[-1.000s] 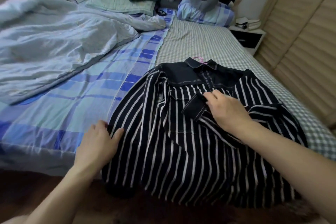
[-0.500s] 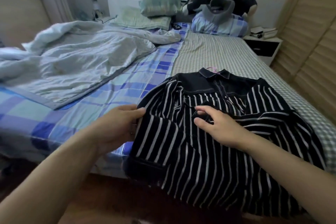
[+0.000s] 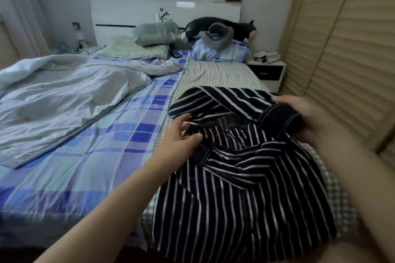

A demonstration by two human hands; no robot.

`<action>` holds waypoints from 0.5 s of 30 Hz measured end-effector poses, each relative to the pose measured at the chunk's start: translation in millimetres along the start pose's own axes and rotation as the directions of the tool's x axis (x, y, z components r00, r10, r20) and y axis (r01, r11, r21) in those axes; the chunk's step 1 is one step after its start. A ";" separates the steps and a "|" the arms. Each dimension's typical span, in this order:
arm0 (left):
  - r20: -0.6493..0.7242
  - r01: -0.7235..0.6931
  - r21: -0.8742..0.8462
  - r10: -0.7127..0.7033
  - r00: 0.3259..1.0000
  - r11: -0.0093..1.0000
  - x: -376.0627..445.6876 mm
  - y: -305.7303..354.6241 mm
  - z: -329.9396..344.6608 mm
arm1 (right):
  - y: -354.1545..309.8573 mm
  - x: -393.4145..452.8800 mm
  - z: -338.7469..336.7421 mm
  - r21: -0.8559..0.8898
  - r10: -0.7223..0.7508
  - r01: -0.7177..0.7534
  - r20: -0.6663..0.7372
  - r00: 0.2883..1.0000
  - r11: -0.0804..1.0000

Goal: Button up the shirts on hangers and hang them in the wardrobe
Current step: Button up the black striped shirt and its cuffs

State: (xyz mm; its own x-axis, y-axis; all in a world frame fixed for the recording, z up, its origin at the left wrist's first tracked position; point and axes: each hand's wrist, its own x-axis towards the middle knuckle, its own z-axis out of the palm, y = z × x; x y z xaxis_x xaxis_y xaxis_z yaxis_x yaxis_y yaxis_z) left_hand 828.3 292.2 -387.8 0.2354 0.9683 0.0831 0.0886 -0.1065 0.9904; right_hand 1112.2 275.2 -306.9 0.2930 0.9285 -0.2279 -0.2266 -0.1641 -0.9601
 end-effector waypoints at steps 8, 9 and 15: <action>0.256 -0.231 0.782 0.038 0.966 0.579 32.0 -66.7 20.2 | 116.2 18.5 -120.4 -0.242 0.147 -0.237 -0.339 0.929 0.941; 0.275 -0.258 0.795 0.052 0.960 0.550 36.8 -69.3 25.1 | 122.7 19.1 -122.6 -0.476 -0.030 -0.166 -0.377 0.926 0.864; 0.301 -0.301 0.864 0.064 0.951 0.403 64.6 -93.4 53.7 | 156.8 14.9 -93.0 -0.945 -0.316 0.285 0.323 0.892 -0.163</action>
State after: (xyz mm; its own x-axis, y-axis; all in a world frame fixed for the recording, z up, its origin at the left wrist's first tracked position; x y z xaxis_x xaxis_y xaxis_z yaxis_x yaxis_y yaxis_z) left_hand 887.2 352.6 -480.8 0.5210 0.8465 0.1096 0.8013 -0.5293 0.2788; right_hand 1167.5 232.3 -475.9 0.0327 0.9878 0.1521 0.9978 -0.0234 -0.0621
